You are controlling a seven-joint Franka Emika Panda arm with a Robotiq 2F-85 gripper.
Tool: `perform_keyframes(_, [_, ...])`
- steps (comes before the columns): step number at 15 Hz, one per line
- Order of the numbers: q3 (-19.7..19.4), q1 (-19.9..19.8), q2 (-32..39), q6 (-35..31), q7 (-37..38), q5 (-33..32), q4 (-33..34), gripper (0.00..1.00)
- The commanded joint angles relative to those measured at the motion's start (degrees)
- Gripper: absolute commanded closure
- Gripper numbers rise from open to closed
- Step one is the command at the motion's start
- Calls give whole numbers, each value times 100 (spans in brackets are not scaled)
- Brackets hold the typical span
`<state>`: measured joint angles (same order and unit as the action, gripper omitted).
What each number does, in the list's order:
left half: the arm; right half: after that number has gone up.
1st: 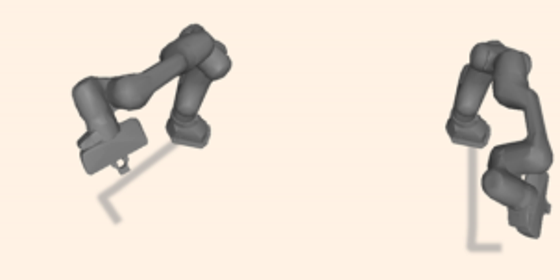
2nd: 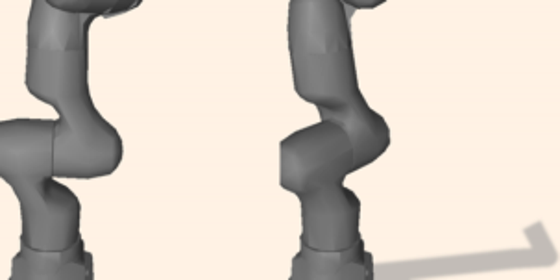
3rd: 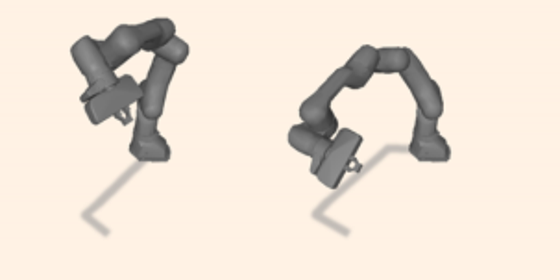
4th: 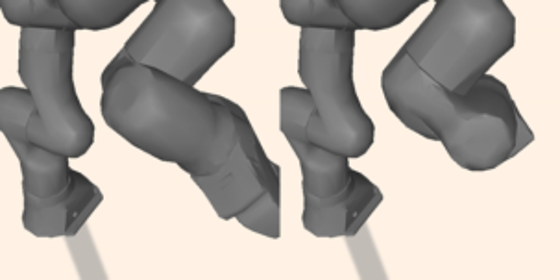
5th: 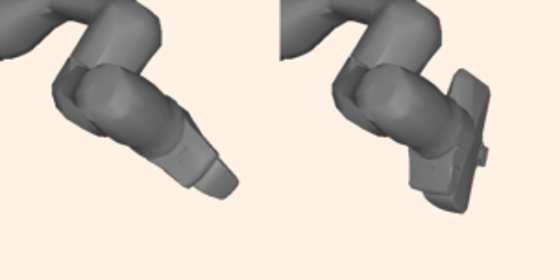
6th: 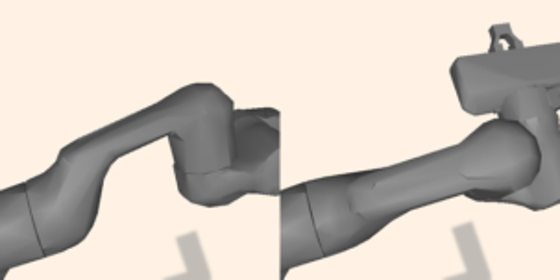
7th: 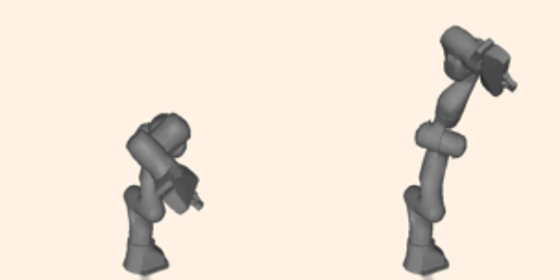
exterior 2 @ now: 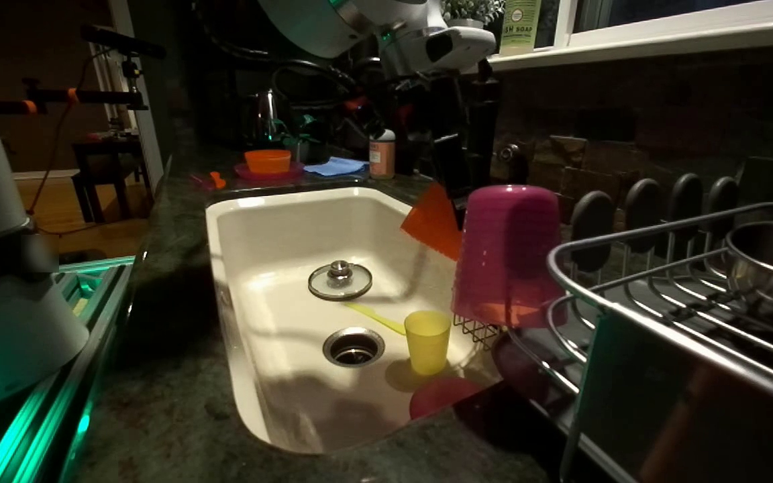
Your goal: Put the orange cup on the dishrack.
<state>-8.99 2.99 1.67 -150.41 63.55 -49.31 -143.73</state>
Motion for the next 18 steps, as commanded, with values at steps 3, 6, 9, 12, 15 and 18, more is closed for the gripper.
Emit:
perform_keyframes(3, [446,-129,-458,913,1279,-2259,15,58])
perform_keyframes(6, [621,-148,-660,1246,1576,-2925,-78,58])
perform_keyframes(9, [712,-174,-731,1563,1914,-3553,-68,58])
perform_keyframes(12, [712,-201,-845,1560,2294,-4090,-132,58])
perform_keyframes(15, [704,-225,-1004,1669,2805,-4562,-214,58])
perform_keyframes(18, [705,-230,-1214,2036,3282,-4924,-366,58])
